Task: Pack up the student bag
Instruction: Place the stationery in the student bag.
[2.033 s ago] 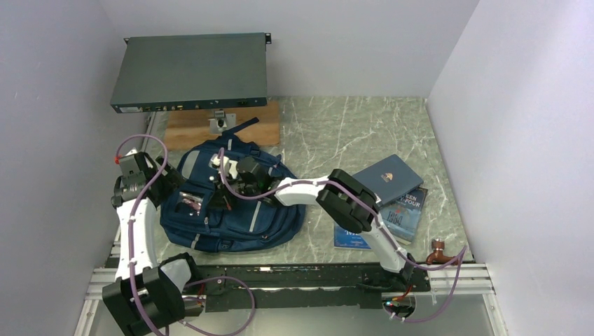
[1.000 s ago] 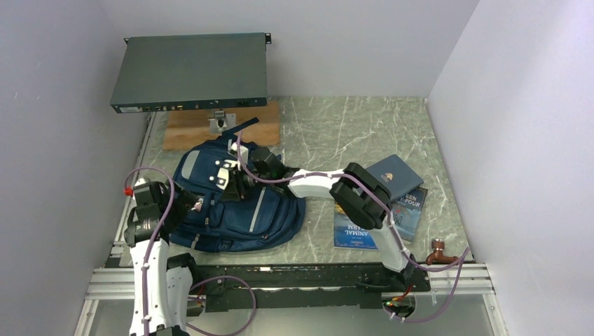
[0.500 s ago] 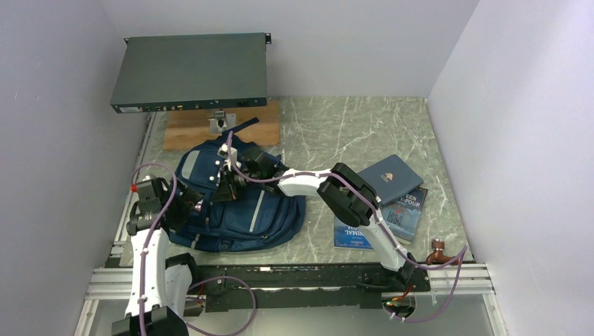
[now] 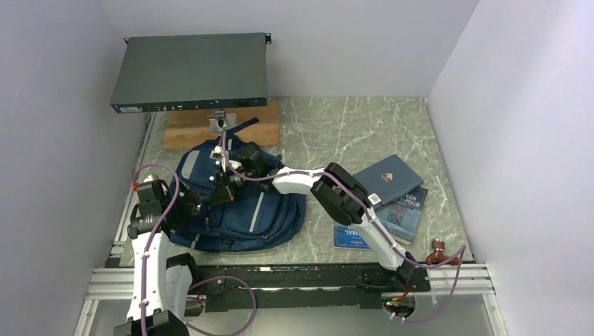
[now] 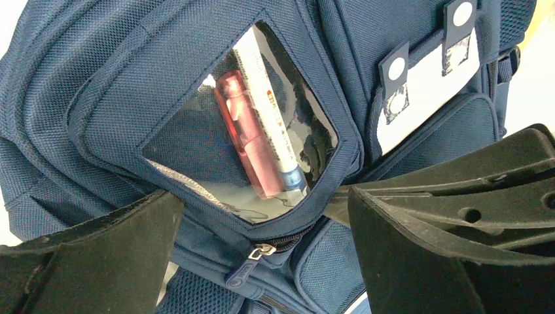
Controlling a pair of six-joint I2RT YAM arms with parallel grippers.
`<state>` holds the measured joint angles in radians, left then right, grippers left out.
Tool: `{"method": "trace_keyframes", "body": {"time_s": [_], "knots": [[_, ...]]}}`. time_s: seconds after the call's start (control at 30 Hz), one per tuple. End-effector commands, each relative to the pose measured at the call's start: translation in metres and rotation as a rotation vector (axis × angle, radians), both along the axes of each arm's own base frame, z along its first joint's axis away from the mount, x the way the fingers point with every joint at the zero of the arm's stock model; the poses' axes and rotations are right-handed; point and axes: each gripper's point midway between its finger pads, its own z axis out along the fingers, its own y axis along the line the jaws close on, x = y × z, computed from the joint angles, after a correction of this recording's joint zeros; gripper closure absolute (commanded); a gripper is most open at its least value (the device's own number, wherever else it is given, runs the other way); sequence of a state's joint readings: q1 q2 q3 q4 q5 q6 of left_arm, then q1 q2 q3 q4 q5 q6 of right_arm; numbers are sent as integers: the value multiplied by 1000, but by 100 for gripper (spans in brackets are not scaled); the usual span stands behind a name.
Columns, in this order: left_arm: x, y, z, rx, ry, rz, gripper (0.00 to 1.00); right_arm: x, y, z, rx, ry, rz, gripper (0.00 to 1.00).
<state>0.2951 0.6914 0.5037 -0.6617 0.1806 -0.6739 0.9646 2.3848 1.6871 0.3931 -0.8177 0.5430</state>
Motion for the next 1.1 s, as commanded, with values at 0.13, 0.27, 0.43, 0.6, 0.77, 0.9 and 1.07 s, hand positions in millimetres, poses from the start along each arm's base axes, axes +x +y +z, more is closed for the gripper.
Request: {"method": "trace_keyframes", "body": {"time_s": [0.13,0.27,0.43,0.6,0.77,0.9,1.07], "knots": [[13,-9,16,-15,-69,-72,0,-27,2,2,17,-32,163,100],[12,-8,18,-15,-72,-67,0,-17,4,-6,-52,-131,139,100],[7,-4,32,-10,-33,-32,0,-5,12,-21,-174,-271,104,98],[1,4,48,11,18,12,0,25,-9,-11,-282,-358,-119,98],[2,24,69,109,1,60,0,19,-41,44,-174,-402,-303,76],[6,35,83,167,-33,85,0,-7,-42,62,-130,-364,-348,64],[7,35,91,173,-2,52,0,-55,-23,57,-88,-370,-376,57]]}}
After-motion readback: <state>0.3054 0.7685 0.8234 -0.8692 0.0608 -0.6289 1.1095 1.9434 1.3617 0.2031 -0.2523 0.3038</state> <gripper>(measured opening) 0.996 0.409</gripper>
